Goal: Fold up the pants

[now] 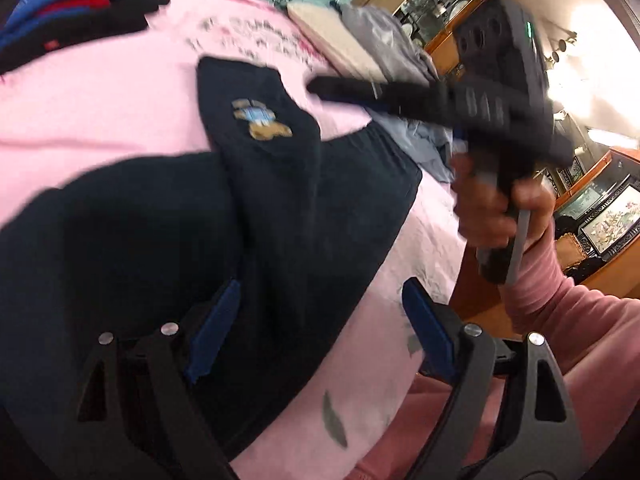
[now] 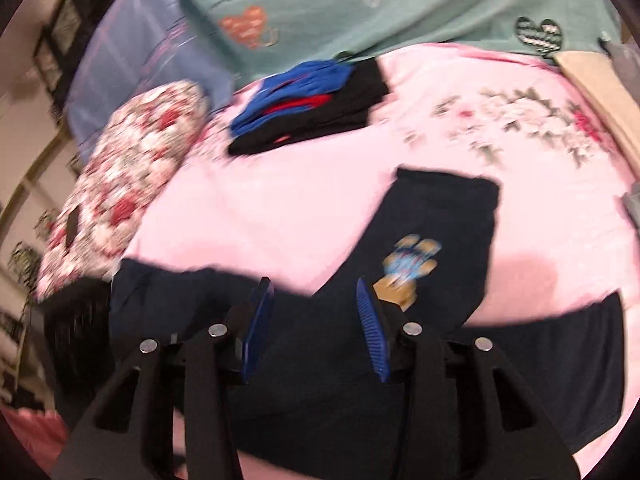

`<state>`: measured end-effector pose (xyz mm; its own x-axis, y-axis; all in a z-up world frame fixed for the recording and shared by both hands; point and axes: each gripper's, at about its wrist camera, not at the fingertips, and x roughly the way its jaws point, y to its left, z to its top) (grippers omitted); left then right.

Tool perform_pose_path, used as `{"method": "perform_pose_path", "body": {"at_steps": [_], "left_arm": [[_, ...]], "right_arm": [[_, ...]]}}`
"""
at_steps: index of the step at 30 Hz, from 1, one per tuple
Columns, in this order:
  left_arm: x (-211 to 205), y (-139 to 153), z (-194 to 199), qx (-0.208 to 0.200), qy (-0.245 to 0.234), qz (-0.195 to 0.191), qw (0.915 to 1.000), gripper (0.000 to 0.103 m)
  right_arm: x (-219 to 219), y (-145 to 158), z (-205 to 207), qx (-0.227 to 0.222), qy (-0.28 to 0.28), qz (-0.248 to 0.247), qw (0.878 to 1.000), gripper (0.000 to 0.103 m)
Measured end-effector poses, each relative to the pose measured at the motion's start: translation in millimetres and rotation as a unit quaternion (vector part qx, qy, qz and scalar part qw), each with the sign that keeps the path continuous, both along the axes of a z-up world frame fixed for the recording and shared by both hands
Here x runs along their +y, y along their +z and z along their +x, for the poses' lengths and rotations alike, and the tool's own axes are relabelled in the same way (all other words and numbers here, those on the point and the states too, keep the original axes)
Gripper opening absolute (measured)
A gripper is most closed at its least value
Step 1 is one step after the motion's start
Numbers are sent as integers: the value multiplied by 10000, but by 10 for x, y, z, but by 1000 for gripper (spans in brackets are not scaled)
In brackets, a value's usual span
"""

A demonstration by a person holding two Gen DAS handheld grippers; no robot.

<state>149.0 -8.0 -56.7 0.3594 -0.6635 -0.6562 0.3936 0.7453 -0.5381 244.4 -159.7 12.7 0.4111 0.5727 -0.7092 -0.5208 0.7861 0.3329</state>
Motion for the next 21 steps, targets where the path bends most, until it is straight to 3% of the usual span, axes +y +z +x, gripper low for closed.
{"method": "perform_pose_path", "body": {"at_steps": [4, 10, 13, 17, 18, 19, 20, 21], "left_arm": [[-139, -92, -15, -93, 101, 124, 9998, 84], [-76, -117, -60, -210, 240, -74, 9995, 84], [-69, -135, -39, -192, 234, -128, 9995, 85], [-91, -146, -24, -255, 231, -63, 9994, 85], [-101, -148, -31, -284, 230, -31, 9993, 85], [-99, -145, -39, -305, 224, -11, 9993, 85], [-113, -145, -42, -342, 216, 35, 9992, 85], [-113, -146, -42, -359, 213, 54, 9991, 85]], "right_arm": [[92, -39, 454, -191, -555, -584, 9966, 44], [556, -495, 1288, 583, -998, -1317, 9845, 44], [756, -706, 1462, 829, -1059, -1755, 9753, 44], [831, -757, 1478, 657, -1140, -2125, 9683, 43], [810, -755, 1475, 672, -1137, -2092, 9689, 32], [780, -750, 1473, 693, -1133, -2075, 9692, 27], [722, -731, 1475, 756, -1082, -1996, 9709, 12], [691, -712, 1481, 798, -1073, -1941, 9718, 7]]}}
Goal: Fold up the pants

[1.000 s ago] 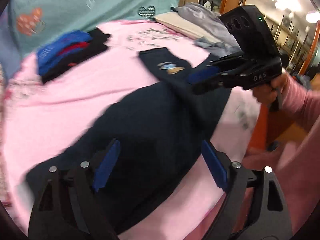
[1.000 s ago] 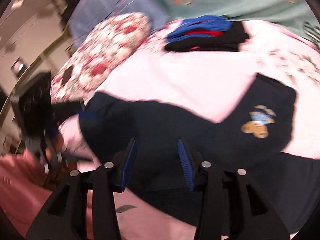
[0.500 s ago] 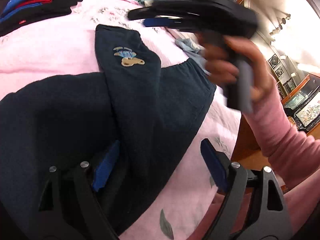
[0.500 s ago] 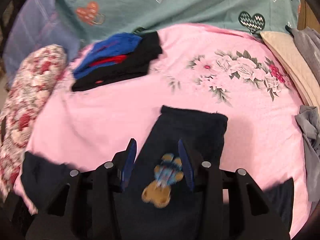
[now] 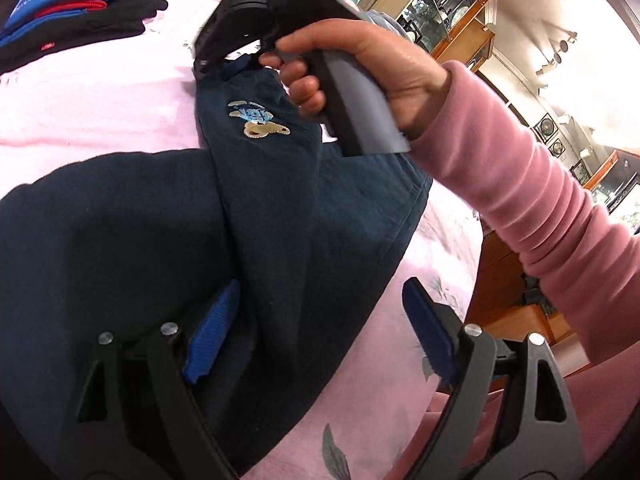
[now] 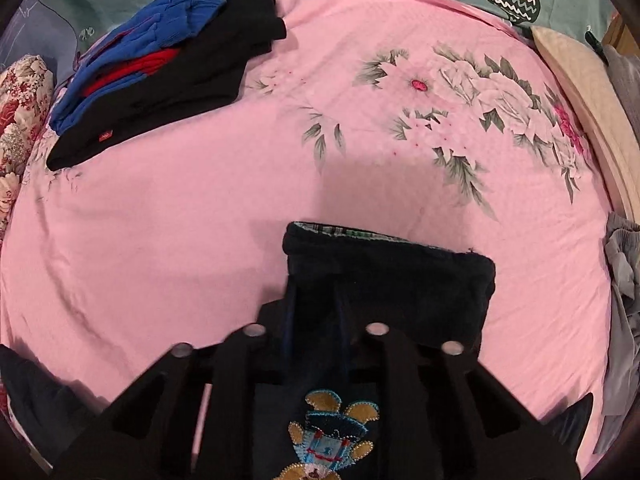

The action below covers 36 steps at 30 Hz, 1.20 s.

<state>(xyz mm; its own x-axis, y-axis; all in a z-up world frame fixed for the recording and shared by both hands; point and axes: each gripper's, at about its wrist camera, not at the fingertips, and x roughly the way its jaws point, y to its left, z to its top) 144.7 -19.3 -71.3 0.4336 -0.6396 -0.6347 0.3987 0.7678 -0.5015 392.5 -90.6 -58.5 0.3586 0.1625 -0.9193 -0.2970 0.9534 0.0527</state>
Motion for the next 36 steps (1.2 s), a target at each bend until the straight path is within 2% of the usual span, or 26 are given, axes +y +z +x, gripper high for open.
{"method": "perform_pose_path", "body": {"at_steps": [3, 7, 10, 13, 14, 16, 17, 19, 20, 22, 23, 24, 25, 26, 29, 30, 31, 33, 34, 36], "left_arm": [[-14, 11, 1, -48, -8, 55, 10000, 85], [-4, 17, -16, -82, 26, 58, 9999, 83], [-6, 38, -37, -195, 200, 210, 9994, 77], [-63, 103, -102, -529, 378, 559, 9963, 63], [-94, 137, -143, -702, 418, 690, 9943, 60], [-149, 176, -195, -899, 441, 877, 9911, 45], [-181, 176, -212, -923, 420, 941, 9904, 41], [-199, 152, -196, -836, 348, 904, 9918, 27], [-225, 122, -183, -749, 296, 954, 9922, 26], [-299, 97, -184, -723, 219, 1203, 9899, 26], [-335, 93, -184, -737, 172, 1311, 9885, 26], [-357, 92, -184, -755, 159, 1395, 9872, 27], [-373, 91, -184, -759, 161, 1452, 9864, 27], [-388, 85, -181, -760, 184, 1512, 9854, 28], [-410, 69, -200, -779, 285, 1569, 9841, 29], [-416, 68, -208, -799, 316, 1584, 9836, 30], [-422, 67, -232, -824, 342, 1603, 9830, 30], [-429, 56, -271, -876, 385, 1648, 9817, 31], [-426, 55, -271, -877, 394, 1643, 9817, 31], [-408, 56, -259, -846, 414, 1591, 9828, 31]], "right_arm": [[-171, 244, -39, -145, -21, 408, 9991, 6], [-458, 880, -235, -597, 62, 1377, 9887, 6], [-1029, 1504, -617, -1179, 109, 2424, 9629, 6], [-1653, 1754, -1046, -1527, 26, 3162, 9363, 6], [-1973, 1707, -1244, -1581, -112, 3441, 9255, 6], [-2432, 1460, -1473, -1525, -440, 3726, 9143, 6], [-2687, 1201, -1593, -1387, -769, 3764, 9128, 6], [-3000, 691, -1721, -1055, -1328, 3589, 9178, 6], [-3141, 400, -1776, -837, -1709, 3399, 9210, 6], [-3251, 102, -1826, -505, -1982, 3412, 9175, 9], [-3234, 45, -1860, -414, -1884, 3587, 9133, 10], [-3197, 46, -1860, -363, -1768, 3636, 9139, 17], [-3161, 65, -1848, -322, -1741, 3615, 9154, 28], [-3148, 96, -1834, -306, -1786, 3559, 9168, 52], [-3139, 79, -1718, -46, -1869, 3557, 9157, 53], [-3206, 17, -1690, 127, -1957, 3679, 9090, 53], [-3254, -32, -1691, 342, -2071, 3889, 8970, 53], [-3314, -112, -1718, 778, -2160, 4561, 8598, 53], [-3325, -106, -1750, 805, -2137, 4724, 8513, 53], [-3353, -47, -1804, 711, -2208, 4653, 8542, 53]]}}
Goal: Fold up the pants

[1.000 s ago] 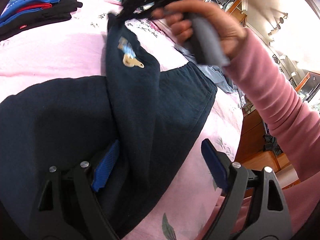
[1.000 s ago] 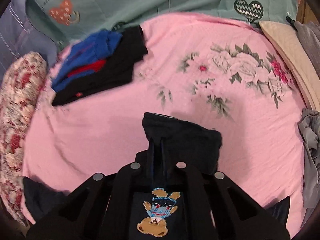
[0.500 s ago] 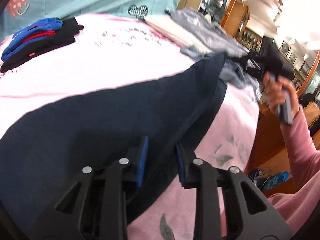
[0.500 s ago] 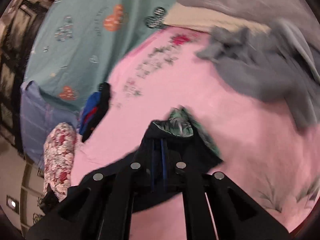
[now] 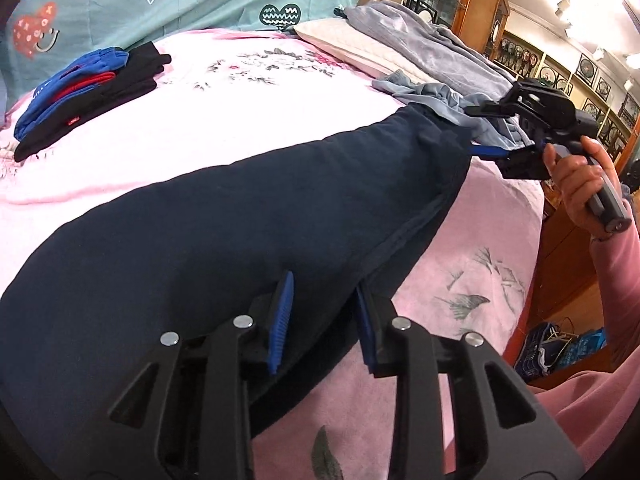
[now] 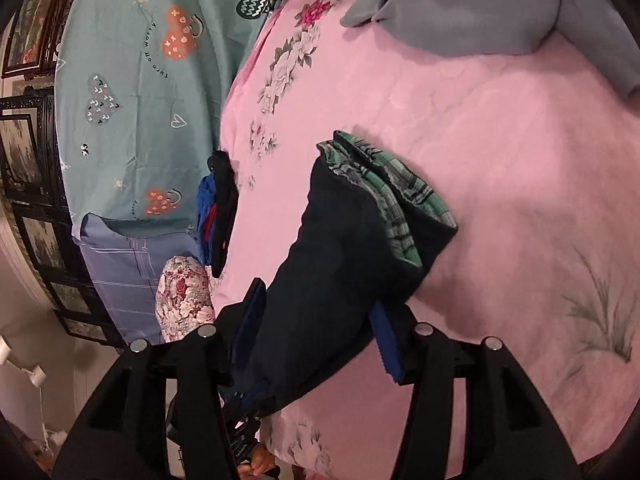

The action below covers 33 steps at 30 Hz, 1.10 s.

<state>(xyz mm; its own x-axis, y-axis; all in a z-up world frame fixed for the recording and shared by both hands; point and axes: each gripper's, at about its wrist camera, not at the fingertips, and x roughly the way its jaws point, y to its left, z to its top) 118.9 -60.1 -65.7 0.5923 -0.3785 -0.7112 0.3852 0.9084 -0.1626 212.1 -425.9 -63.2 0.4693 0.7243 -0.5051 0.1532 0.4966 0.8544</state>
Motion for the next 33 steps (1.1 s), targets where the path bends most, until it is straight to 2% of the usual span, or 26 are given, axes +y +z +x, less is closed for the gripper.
{"method": "perform_pose_path", "body": {"at_steps": [3, 8, 10, 12, 13, 15, 18, 20, 22, 24, 25, 26, 28, 29, 31, 32, 33], "left_arm": [[13, -5, 12, 53, -21, -72, 10000, 33], [7, -8, 5, 45, -99, -124, 9999, 36], [7, -10, 10, 66, -102, -160, 9998, 36], [18, -15, 24, 100, -93, -203, 9997, 36], [18, -15, 25, 104, -85, -218, 9997, 36], [28, -18, 25, 101, -70, -240, 9996, 36], [38, -14, 6, 47, 34, -224, 9997, 36], [63, -4, -6, -1, 174, -230, 9996, 40], [114, 34, -23, -128, 414, -279, 9987, 51], [152, 78, -74, -312, 545, -321, 9975, 56], [163, 100, -101, -413, 584, -324, 9969, 56], [163, 125, -136, -514, 607, -311, 9963, 56], [138, 131, -179, -511, 500, -315, 9969, 61], [119, 127, -192, -486, 427, -305, 9974, 61], [64, 98, -199, -413, 276, -227, 9985, 61], [27, 67, -201, -354, 173, -140, 9991, 61], [-2, 40, -200, -308, 111, -49, 9995, 61]], "right_arm": [[-10, 43, -32, -76, -70, 44, 9999, 53], [-9, -13, 36, 38, -331, -375, 9987, 53], [33, -14, 73, 55, -367, -686, 9970, 45], [149, 69, 134, -15, -230, -1253, 9919, 29], [220, 137, 173, -143, -104, -1488, 9887, 14], [394, 314, 286, -382, 190, -1833, 9821, 9], [720, 724, 475, -984, 703, -1989, 9725, 7], [842, 1052, 499, -1521, 971, -1748, 9679, 7], [817, 1413, 421, -2207, 1094, -1228, 9614, 7], [680, 1555, 319, -2592, 976, -904, 9566, 7], [590, 1527, 279, -2651, 917, -746, 9569, 7], [463, 1376, 254, -2494, 793, -602, 9633, 7], [243, 950, 254, -1976, 489, -621, 9771, 7], [109, 602, 266, -1462, 278, -819, 9855, 7], [-29, 98, 279, -680, 92, -1319, 9889, 7], [-80, -149, 267, -355, 64, -1302, 9908, 4], [-123, -198, 236, -434, -11, -1040, 9936, 4]]}}
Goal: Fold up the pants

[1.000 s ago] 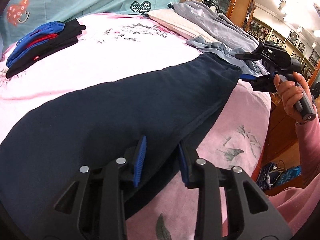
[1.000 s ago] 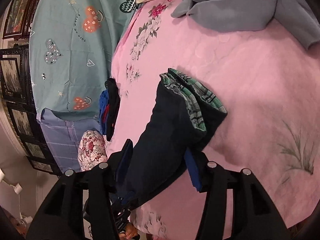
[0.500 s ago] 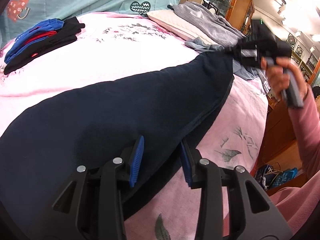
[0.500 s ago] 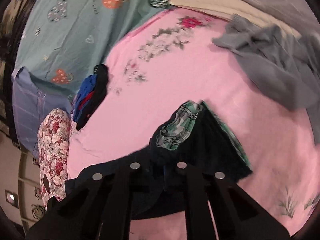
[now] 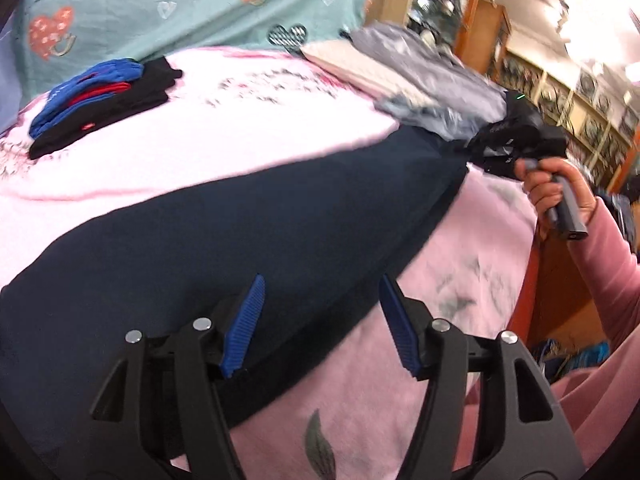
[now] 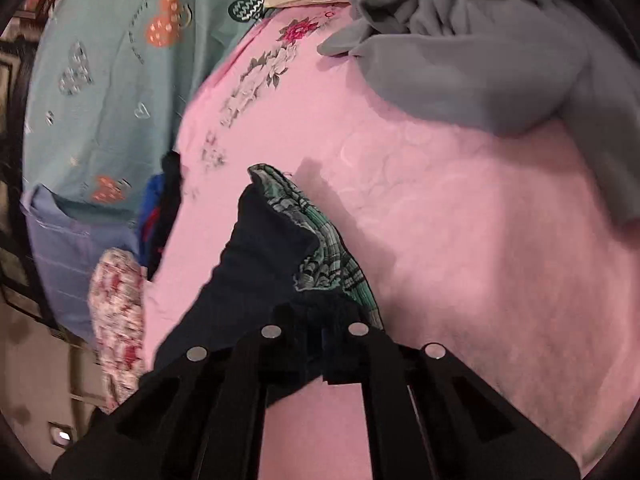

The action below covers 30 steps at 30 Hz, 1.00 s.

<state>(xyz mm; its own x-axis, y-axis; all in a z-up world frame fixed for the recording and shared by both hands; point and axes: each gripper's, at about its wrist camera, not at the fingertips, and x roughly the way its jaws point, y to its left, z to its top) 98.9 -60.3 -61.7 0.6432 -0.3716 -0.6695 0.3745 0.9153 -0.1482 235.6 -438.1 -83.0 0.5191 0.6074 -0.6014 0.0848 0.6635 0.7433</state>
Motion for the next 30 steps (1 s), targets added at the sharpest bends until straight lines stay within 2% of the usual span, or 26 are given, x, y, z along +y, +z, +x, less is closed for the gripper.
{"method": "perform_pose_path", "body": {"at_steps": [2, 5, 8, 10, 11, 12, 13, 14, 15, 17, 18, 19, 21, 22, 23, 25, 26, 27, 30], "left_arm": [[-35, -46, 1, 58, -67, 159, 9998, 62], [-17, -29, -7, 45, -103, 88, 9999, 65], [30, 1, -50, -20, -44, 13, 10000, 67], [55, -26, -64, 14, -46, -15, 10000, 72], [63, -57, -66, 57, -52, -19, 10000, 72], [64, -77, -68, 65, -48, -2, 10000, 72], [60, -77, -87, 22, -59, 36, 10000, 72], [57, -58, -113, -2, -119, 76, 9999, 72], [70, -20, -141, -28, -183, 53, 9998, 72], [151, 68, -190, -95, -235, -77, 9996, 73], [219, 127, -225, -155, -234, -118, 9995, 75], [345, 214, -276, -290, -155, -106, 9994, 77], [594, 343, -338, -511, 191, 28, 9985, 81], [687, 376, -336, -534, 316, 59, 9981, 82], [845, 411, -346, -534, 517, 108, 9972, 82], [1061, 437, -358, -532, 802, 216, 9951, 82], [1162, 443, -391, -535, 943, 314, 9936, 82], [1234, 449, -429, -549, 1036, 383, 9924, 82], [1393, 479, -593, -570, 1124, 540, 9906, 82]], "right_arm": [[23, 96, -29, -96, 51, -145, 9998, 6], [110, 194, -22, -164, 131, -527, 9984, 6], [122, 308, -54, -354, 191, -383, 9985, 6], [133, 308, -44, -189, 193, -809, 9964, 23], [93, 250, -38, -2, 81, -1115, 9937, 27], [22, 220, -54, 0, -12, -878, 9961, 27], [-73, 194, -88, 196, -237, -631, 9975, 29], [-149, 204, -133, 419, -477, -749, 9952, 41], [-193, 245, -186, 502, -708, -923, 9919, 42], [-156, 436, -325, 132, -968, -1243, 9874, 42], [-27, 569, -382, -169, -880, -1517, 9844, 42], [189, 712, -424, -545, -584, -1776, 9809, 42], [761, 919, -495, -1296, 479, -2127, 9673, 42], [1081, 982, -540, -1632, 1121, -2226, 9546, 42], [1463, 1016, -625, -2012, 1906, -2309, 9327, 42], [2090, 989, -824, -2536, 3103, -2524, 8807, 42], [2416, 932, -945, -2763, 3703, -2670, 8457, 42], [2645, 877, -1050, -2933, 4137, -2776, 8159, 42], [3126, 708, -1308, -3388, 5158, -3100, 7233, 39]]}}
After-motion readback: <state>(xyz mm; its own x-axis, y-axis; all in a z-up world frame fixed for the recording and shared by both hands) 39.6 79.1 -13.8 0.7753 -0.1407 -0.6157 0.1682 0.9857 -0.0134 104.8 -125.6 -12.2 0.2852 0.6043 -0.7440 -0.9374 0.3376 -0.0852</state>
